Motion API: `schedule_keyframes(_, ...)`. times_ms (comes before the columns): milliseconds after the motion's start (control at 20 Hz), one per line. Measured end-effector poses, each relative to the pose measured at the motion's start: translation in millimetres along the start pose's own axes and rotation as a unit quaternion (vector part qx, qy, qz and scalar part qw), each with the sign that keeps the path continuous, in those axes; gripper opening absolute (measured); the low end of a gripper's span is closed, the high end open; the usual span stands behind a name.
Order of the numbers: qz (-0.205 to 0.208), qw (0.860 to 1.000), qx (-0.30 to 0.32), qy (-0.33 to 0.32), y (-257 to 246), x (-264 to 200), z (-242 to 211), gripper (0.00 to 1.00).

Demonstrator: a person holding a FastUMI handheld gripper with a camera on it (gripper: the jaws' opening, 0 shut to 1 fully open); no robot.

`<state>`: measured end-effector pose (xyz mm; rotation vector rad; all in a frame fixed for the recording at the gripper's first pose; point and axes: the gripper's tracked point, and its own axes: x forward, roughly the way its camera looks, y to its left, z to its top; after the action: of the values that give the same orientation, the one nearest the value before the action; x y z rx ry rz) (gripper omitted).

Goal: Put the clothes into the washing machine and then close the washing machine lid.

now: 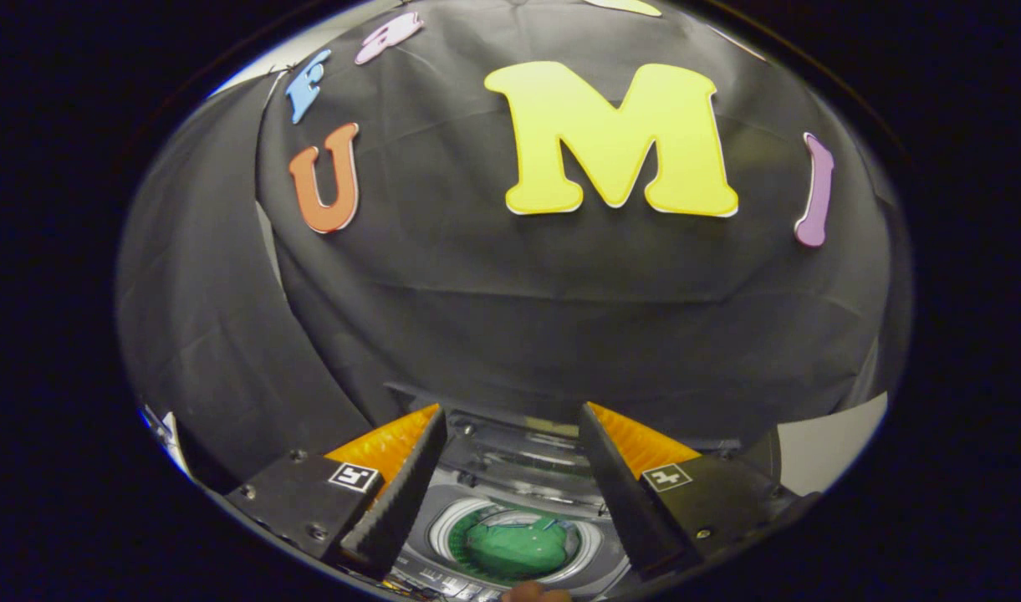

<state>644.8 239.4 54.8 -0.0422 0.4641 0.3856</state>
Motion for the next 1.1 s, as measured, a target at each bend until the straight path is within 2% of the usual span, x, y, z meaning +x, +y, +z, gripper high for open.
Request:
schedule_keyframes(200, -0.031, 0.999, 0.016, 0.014, -12, 39, 3, 0.99)
schedule_keyframes(350, -0.071, 0.996, 0.037, 0.035, -34, 68, -3, 0.99)
schedule_keyframes(550, -0.092, 0.993, 0.057, 0.046, -47, 84, -12, 1.00)
schedule_keyframes(700, -0.088, 0.993, 0.071, 0.032, -47, 90, -12, 1.00)
schedule_keyframes(900, -0.069, 0.997, 0.045, -0.003, -44, 91, -7, 1.00)
schedule_keyframes(1100, -0.068, 0.997, 0.043, -0.011, -44, 90, -7, 1.00)
